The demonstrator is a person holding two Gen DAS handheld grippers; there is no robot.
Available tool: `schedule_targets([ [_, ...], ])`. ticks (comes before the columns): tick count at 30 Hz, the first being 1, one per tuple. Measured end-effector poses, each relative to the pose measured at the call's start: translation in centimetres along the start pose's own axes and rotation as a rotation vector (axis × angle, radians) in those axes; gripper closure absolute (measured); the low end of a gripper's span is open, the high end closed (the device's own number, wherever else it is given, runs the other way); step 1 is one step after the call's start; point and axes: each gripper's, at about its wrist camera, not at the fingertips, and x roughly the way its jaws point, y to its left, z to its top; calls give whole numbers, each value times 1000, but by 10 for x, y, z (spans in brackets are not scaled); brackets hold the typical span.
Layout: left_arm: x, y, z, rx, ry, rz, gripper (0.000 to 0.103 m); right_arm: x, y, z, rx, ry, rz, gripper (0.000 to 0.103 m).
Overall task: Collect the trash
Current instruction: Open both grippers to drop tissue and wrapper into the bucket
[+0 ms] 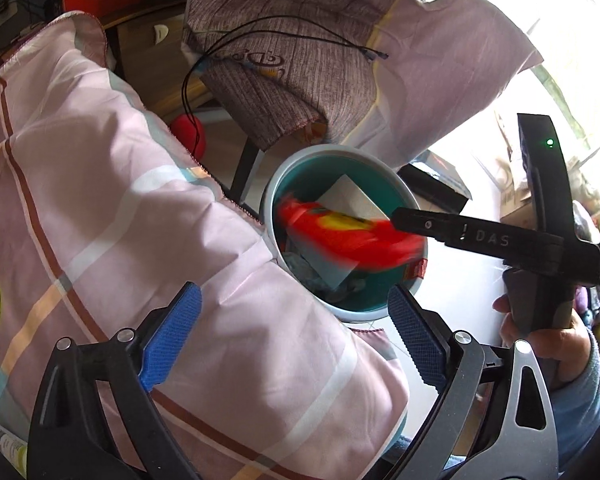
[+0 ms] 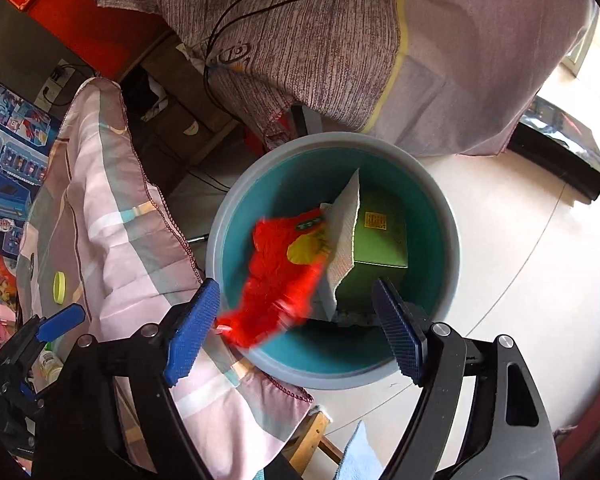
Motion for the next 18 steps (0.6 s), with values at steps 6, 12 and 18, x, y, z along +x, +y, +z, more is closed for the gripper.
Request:
schedule_targets([
  [6,-10,1,-7,-17,-10,-8,9,-19,1,-10,23,-6,-31,21],
  [12,-32,1,-19,-27,-45,-2,8,-36,15,-23,4,-17,-32,18],
  [18,-57,9,-36,-50,-83,22,7,-46,34,-36,-19,-17,-20,18],
])
